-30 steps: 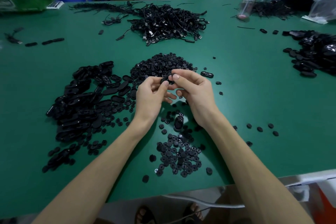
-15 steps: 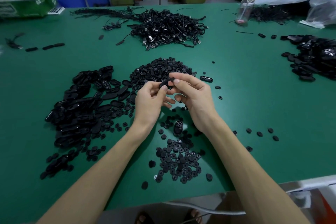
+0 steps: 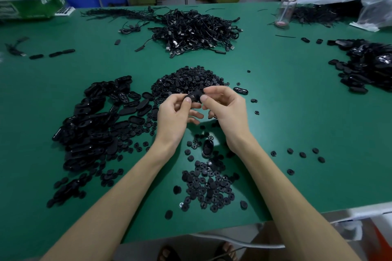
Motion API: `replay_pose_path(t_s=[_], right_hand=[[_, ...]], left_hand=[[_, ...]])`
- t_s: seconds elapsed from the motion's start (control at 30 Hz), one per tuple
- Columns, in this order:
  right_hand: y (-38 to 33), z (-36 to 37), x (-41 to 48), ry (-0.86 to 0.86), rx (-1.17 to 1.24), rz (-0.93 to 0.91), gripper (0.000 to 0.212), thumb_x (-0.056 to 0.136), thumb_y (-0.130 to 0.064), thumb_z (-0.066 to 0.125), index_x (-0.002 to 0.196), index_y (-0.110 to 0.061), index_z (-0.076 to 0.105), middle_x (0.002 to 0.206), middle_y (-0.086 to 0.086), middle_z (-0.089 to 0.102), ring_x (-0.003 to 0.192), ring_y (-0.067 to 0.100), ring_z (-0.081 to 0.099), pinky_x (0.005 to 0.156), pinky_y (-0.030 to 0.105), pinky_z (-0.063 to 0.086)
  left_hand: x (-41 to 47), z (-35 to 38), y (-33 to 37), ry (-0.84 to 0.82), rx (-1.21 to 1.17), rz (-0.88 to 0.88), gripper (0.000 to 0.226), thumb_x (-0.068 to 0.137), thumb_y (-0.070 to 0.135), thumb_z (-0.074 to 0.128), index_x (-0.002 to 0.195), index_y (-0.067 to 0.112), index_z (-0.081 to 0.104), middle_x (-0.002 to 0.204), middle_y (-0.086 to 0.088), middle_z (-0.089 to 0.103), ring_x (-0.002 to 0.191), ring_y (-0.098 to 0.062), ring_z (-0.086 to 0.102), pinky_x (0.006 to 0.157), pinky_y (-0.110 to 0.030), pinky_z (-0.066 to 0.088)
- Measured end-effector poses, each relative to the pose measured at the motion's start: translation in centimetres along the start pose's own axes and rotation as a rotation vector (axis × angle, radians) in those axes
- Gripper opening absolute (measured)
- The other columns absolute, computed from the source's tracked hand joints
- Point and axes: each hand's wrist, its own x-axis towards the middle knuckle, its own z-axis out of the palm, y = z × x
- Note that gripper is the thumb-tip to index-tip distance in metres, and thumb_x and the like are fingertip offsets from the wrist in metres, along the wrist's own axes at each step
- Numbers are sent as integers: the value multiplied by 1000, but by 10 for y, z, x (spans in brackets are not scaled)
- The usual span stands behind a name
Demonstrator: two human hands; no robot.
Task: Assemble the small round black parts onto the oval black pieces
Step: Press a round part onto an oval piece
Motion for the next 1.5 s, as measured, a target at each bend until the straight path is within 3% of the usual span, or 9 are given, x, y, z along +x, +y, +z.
replay_pose_path(t_s=[0.3, 0.47, 0.63, 0.77, 1.0, 1.2, 1.37, 1.5], right_hand=[[-2, 1, -2, 37, -111, -55, 9, 92, -3, 71, 100, -6, 74, 79, -5, 73, 68, 3, 66, 63, 17, 50], [-1, 3, -4, 63, -367, -166, 8, 93, -7, 71, 98, -11, 75, 86, -6, 74, 80, 9, 69, 79, 28, 57], [0, 5, -6, 90, -481, -239, 5, 94, -12, 73, 98, -15, 73, 85, -11, 71, 81, 5, 66, 78, 26, 55], [0, 5, -6, 84, -542, -265, 4, 95, -13, 71, 97, -16, 73, 90, -8, 71, 85, 9, 65, 82, 31, 55], [-2, 4, -6, 105, -555, -295, 6, 92, -11, 74, 94, -17, 74, 93, -1, 62, 81, 3, 58, 77, 12, 43], [-3, 6, -8, 39, -601, -365, 10, 94, -7, 72, 99, -11, 79, 102, 3, 60, 85, 3, 58, 75, 9, 41], [-3, 9, -8, -22, -537, -311, 19, 99, -16, 67, 114, -22, 77, 110, -1, 61, 91, 9, 64, 74, 18, 50], [-4, 7, -7, 41, -391, -206, 14, 97, -15, 69, 109, -17, 75, 94, -4, 74, 88, 11, 70, 84, 35, 58]], left_hand=[[0, -1, 0, -14, 18, 15, 11, 107, 10, 54, 112, 10, 64, 93, -10, 78, 73, -24, 75, 62, -30, 60], [-1, -2, -1, -54, 56, 65, 12, 105, 12, 59, 112, 10, 69, 97, -5, 79, 79, -25, 77, 64, -32, 62], [-1, -3, -1, -54, 71, 86, 10, 102, 13, 64, 105, 18, 72, 95, -1, 78, 81, -19, 76, 62, -29, 60], [1, -3, -3, -49, 92, 89, 10, 101, 13, 66, 107, 15, 74, 94, -3, 77, 80, -16, 73, 61, -28, 59], [0, -2, -3, -86, 98, 62, 11, 102, 10, 64, 108, 8, 73, 91, -4, 75, 71, -17, 70, 54, -24, 52], [1, -2, -4, -56, 94, 52, 15, 104, 12, 61, 107, 3, 73, 94, -13, 74, 67, -14, 68, 54, -24, 50], [3, -5, -5, -35, 37, 15, 15, 104, 14, 60, 106, 5, 73, 89, -10, 74, 65, -12, 66, 54, -24, 48], [1, -1, -4, -82, 103, 79, 12, 102, 16, 65, 103, 6, 72, 70, -2, 70, 58, -10, 62, 52, -21, 46]])
